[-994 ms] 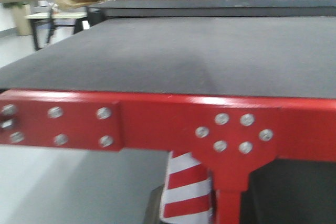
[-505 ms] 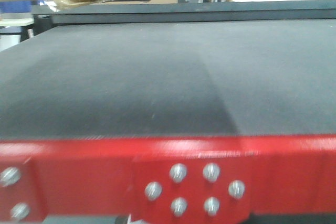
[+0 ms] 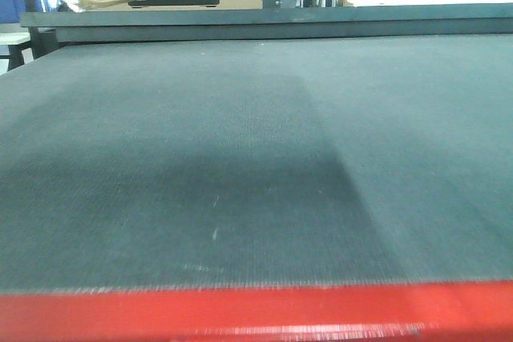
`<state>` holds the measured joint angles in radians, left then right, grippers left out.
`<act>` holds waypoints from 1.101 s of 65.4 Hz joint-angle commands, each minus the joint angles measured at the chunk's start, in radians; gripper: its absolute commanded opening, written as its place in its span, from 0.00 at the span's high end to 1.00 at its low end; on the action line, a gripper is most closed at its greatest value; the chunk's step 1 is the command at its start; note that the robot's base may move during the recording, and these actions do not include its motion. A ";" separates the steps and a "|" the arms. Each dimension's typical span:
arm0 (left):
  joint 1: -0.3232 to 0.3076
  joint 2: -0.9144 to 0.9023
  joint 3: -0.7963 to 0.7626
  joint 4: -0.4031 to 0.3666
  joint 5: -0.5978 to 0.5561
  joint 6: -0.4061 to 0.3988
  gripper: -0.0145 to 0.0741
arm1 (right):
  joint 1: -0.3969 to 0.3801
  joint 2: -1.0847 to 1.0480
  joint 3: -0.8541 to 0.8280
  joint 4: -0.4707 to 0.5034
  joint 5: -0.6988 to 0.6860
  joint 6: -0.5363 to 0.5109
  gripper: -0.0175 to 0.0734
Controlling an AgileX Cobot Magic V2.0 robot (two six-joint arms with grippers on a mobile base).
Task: Grab carton from right shelf to conveyor
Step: 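Carry the carton over the grey conveyor belt with both grippers, then lower the carton onto the belt and open both grippers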
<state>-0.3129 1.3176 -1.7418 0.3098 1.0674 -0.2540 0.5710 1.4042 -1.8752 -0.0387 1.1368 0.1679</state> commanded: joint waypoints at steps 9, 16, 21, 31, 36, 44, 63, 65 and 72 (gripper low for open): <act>-0.001 -0.005 -0.006 0.060 -0.046 0.018 0.85 | 0.001 -0.020 -0.005 0.023 -0.024 -0.019 0.88; -0.001 -0.005 -0.006 0.060 -0.046 0.018 0.85 | 0.001 -0.020 -0.005 0.023 -0.024 -0.019 0.88; -0.001 -0.005 -0.006 0.060 -0.046 0.018 0.85 | 0.001 -0.020 -0.005 0.023 -0.024 -0.019 0.88; -0.001 -0.005 -0.006 0.060 -0.046 0.018 0.85 | 0.001 -0.020 -0.005 0.023 -0.024 -0.019 0.88; -0.001 -0.005 -0.006 0.060 -0.046 0.018 0.85 | 0.001 -0.020 -0.005 0.023 -0.024 -0.019 0.88; -0.001 -0.005 -0.006 0.060 -0.046 0.018 0.85 | 0.001 -0.020 -0.005 0.023 -0.024 -0.019 0.88; -0.001 -0.005 -0.006 0.060 -0.046 0.018 0.85 | 0.001 -0.020 -0.005 0.023 -0.024 -0.019 0.88; -0.001 -0.005 -0.006 0.060 -0.046 0.018 0.85 | 0.001 -0.020 -0.005 0.023 -0.024 -0.019 0.88; -0.001 -0.005 -0.006 0.060 -0.046 0.018 0.85 | 0.001 -0.020 -0.005 0.023 -0.024 -0.019 0.88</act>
<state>-0.3129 1.3176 -1.7418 0.3137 1.0657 -0.2540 0.5710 1.4042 -1.8752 -0.0387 1.1368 0.1679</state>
